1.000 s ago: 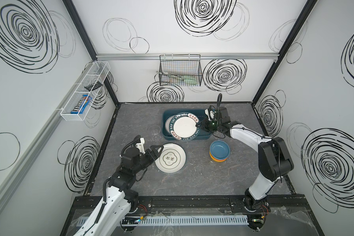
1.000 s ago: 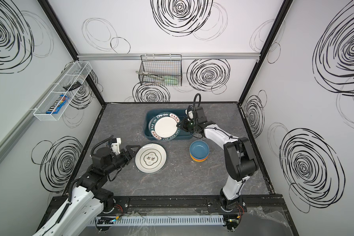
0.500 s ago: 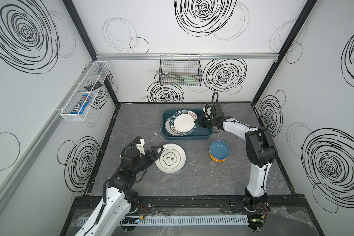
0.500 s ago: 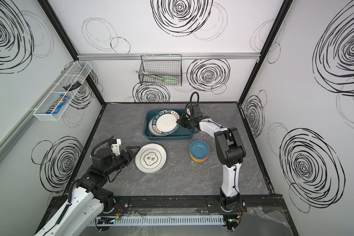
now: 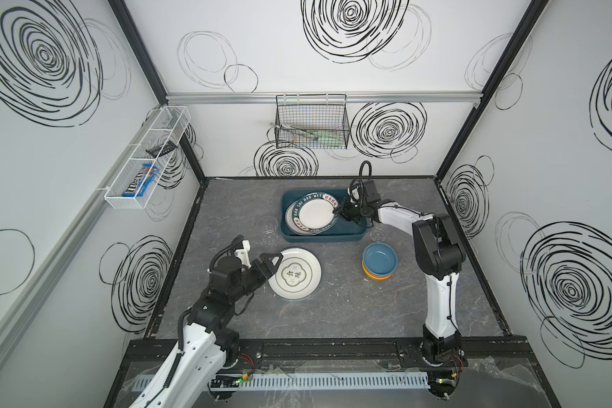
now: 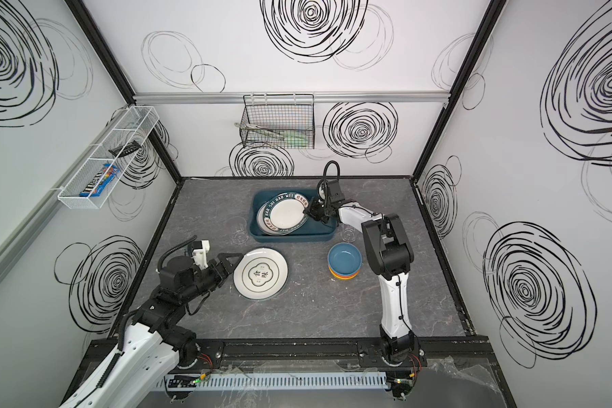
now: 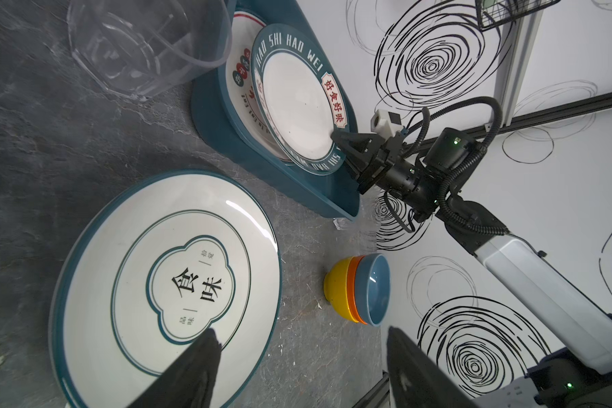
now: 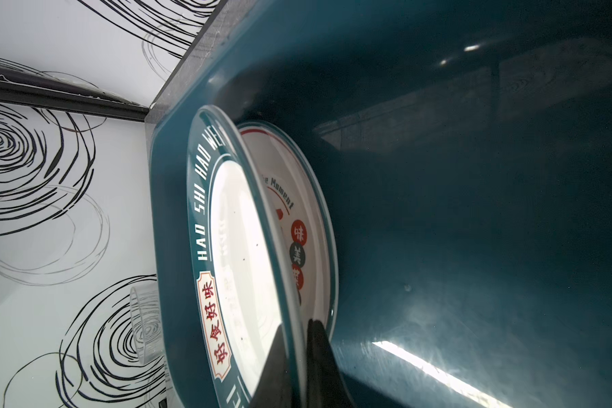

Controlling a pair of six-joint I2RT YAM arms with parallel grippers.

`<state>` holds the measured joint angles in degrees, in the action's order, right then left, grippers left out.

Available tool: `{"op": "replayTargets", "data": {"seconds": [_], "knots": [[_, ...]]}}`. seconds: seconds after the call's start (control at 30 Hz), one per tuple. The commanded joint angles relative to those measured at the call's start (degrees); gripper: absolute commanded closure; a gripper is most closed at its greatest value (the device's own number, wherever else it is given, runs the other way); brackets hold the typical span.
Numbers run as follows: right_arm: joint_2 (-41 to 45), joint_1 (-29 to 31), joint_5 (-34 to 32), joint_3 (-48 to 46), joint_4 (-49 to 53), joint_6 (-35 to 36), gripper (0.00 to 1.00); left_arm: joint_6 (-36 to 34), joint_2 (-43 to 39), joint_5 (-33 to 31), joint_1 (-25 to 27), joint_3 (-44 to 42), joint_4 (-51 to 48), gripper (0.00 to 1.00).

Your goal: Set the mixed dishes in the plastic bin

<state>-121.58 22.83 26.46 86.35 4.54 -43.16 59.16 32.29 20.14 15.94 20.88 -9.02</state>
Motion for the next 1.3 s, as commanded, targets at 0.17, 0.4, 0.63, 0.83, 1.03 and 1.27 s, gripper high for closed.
{"op": "replayTargets", "data": {"seconds": [0.17, 0.4, 0.63, 0.83, 1.03, 1.27], "knots": [[-2.6, 0.9, 0.3, 5.0, 0.6, -1.1, 1.0, -0.6, 0.3, 0.4, -0.6, -0.6, 1.9, 0.22], [-4.0, 1.3, -0.3, 6.3, 1.1, -1.1, 1.0, -0.6, 0.3, 0.5, -0.8, -0.8, 1.8, 0.22], [-4.9, 1.4, -0.5, 7.1, 1.3, -1.6, 1.0, -0.7, 0.4, 0.9, -1.0, -0.9, 1.9, 0.22], [-5.9, 1.5, -0.7, 7.8, 1.5, -1.7, 1.0, -0.6, 0.2, 1.3, -1.3, -1.2, 1.8, 0.22], [-6.6, 1.5, -0.8, 8.6, 1.6, -1.9, 1.0, -0.6, -0.1, 1.4, -1.7, -1.5, 1.7, 0.22], [-7.4, 1.6, -0.7, 9.2, 1.9, -2.1, 0.97, -0.5, -0.3, 1.4, -1.9, -1.7, 1.5, 0.22]]}}
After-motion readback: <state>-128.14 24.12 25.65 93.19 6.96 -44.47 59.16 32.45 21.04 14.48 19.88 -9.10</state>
